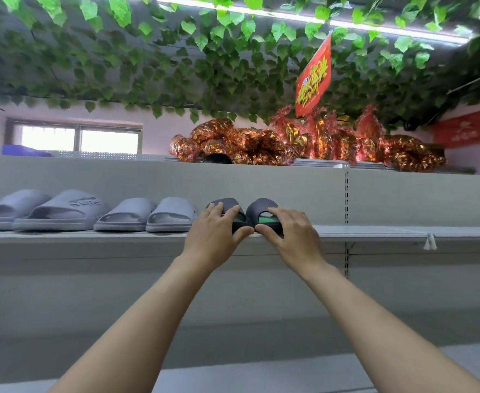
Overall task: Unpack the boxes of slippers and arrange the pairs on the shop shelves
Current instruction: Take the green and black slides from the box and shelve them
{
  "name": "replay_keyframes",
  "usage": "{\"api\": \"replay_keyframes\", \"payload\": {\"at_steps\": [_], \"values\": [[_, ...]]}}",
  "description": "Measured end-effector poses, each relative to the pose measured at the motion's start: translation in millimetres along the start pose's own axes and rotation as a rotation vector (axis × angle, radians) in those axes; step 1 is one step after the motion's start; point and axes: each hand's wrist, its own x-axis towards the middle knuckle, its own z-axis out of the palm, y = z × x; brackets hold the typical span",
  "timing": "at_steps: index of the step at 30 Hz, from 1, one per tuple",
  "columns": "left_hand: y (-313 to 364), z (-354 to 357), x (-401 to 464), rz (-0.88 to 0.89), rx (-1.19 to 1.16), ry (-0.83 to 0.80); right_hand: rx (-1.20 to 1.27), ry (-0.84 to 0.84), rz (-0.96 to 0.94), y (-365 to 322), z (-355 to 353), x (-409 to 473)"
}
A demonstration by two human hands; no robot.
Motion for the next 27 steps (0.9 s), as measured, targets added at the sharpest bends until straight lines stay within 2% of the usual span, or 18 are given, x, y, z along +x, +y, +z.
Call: {"api": "replay_keyframes", "payload": {"at_steps": [9, 14, 17, 21, 27], "values": [[-12, 12, 7, 0.068, 0.047, 0.072, -0.052, 0.008, 0.032, -5, 9, 1], [-8, 1, 3, 0.059, 0.010, 0.023, -0.098, -0.121, 0.077, -19, -5, 3], [-6, -21, -9, 0.041, -0.048, -0.016, -0.142, -0.186, 0.119, -35, -25, 5], [-11, -66, -35, 0.010, -0.039, 0.019, -0.206, -0.282, 0.065, -63, -55, 3], [-18, -126, -91, -0.063, -0.038, 0.035, -0.170, -0.288, -0.038, -117, -104, -20]]}}
